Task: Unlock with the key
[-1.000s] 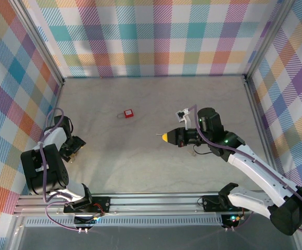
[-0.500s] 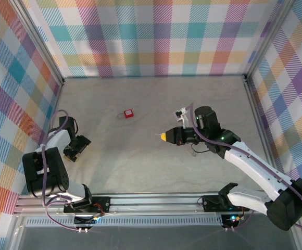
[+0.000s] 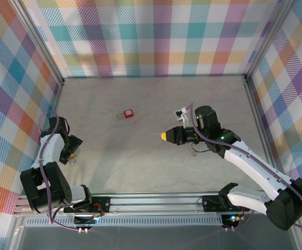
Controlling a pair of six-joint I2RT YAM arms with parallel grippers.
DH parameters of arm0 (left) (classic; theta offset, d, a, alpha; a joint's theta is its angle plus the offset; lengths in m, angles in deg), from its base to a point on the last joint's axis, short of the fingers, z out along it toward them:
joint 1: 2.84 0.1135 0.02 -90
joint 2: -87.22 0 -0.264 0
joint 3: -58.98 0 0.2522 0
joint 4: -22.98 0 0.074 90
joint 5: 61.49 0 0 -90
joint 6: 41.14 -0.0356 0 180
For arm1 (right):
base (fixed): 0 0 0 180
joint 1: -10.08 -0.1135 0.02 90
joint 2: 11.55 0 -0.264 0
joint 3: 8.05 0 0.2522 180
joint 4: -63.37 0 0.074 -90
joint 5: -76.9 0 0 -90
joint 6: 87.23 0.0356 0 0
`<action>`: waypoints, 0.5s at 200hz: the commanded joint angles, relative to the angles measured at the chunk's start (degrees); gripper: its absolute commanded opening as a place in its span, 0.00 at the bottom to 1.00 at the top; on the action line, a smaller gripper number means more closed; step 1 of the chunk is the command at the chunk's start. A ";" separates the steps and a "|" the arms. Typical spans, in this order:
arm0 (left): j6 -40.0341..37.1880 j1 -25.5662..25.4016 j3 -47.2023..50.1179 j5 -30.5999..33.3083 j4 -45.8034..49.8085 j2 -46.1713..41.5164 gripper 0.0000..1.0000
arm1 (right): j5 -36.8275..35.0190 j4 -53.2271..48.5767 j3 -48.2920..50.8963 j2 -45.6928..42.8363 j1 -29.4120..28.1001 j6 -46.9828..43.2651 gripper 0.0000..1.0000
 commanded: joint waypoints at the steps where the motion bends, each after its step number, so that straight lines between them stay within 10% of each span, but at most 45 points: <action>1: -0.20 0.91 -1.62 0.79 2.17 0.87 0.83 | 1.33 0.78 0.19 -0.16 0.38 -1.73 0.00; 100: -6.44 2.97 -3.24 -0.55 -3.69 15.42 0.77 | 3.53 0.36 0.04 0.43 2.61 -3.23 0.00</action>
